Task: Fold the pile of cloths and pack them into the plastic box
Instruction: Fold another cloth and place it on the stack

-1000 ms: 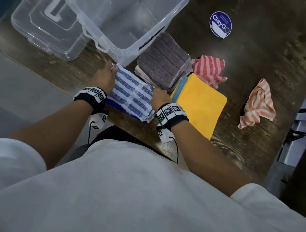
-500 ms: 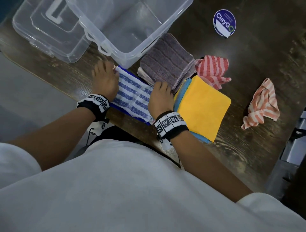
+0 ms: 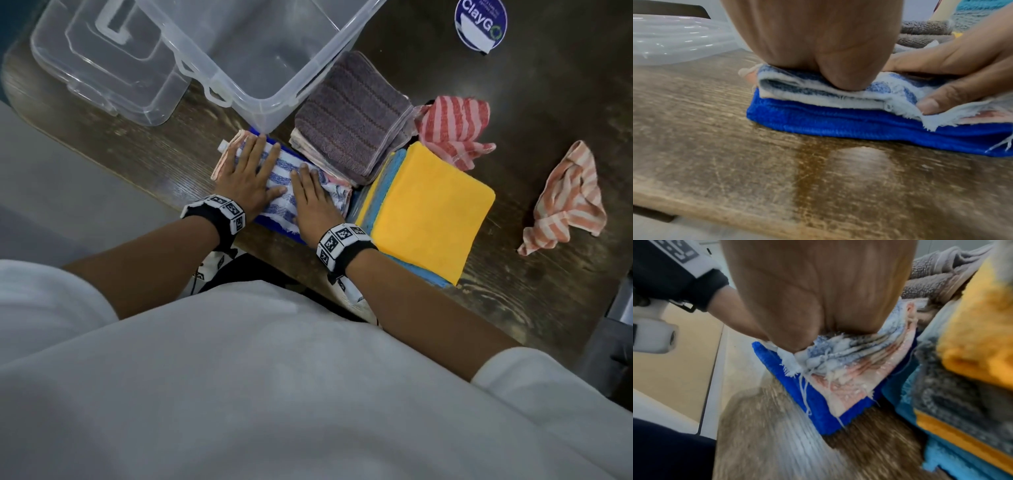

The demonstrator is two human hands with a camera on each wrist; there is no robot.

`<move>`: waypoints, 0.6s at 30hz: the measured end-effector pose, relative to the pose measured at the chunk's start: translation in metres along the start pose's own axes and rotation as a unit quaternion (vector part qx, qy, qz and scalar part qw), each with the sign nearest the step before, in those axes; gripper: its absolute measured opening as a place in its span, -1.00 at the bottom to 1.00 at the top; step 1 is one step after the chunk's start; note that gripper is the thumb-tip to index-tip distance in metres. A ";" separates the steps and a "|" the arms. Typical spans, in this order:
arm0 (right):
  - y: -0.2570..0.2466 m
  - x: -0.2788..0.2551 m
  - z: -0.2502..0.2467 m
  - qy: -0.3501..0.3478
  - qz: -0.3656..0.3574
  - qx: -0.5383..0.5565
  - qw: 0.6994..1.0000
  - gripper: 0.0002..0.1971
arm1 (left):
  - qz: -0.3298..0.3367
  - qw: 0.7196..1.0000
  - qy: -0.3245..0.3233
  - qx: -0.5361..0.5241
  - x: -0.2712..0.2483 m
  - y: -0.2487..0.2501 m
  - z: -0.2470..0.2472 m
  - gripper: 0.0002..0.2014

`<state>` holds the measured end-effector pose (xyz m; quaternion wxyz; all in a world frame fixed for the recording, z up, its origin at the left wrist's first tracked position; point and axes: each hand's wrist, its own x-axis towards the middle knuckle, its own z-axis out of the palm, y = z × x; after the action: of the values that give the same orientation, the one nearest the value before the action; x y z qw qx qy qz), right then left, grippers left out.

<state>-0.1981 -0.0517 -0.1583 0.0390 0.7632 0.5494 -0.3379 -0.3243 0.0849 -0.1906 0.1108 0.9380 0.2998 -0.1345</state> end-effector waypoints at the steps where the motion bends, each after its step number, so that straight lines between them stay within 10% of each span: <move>1: -0.001 0.000 0.000 0.000 0.002 0.000 1.000 -0.12 | -0.003 1.000 -0.003 -0.001 0.000 0.001 0.000 -0.17; 12: 0.009 -0.012 -0.054 -0.096 -0.031 0.081 0.992 -0.43 | -0.079 0.988 -0.124 0.046 0.010 0.036 -0.041 -0.21; 18: 0.032 -0.067 -0.110 -0.008 -0.038 0.190 0.981 -0.70 | -0.093 0.990 -0.105 0.022 0.029 0.087 -0.107 -0.82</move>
<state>-0.1291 -0.0714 -0.0461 -0.1154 0.7325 0.5033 -0.4436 -0.2298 0.0622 -0.0880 0.1084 0.8890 0.3692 -0.2482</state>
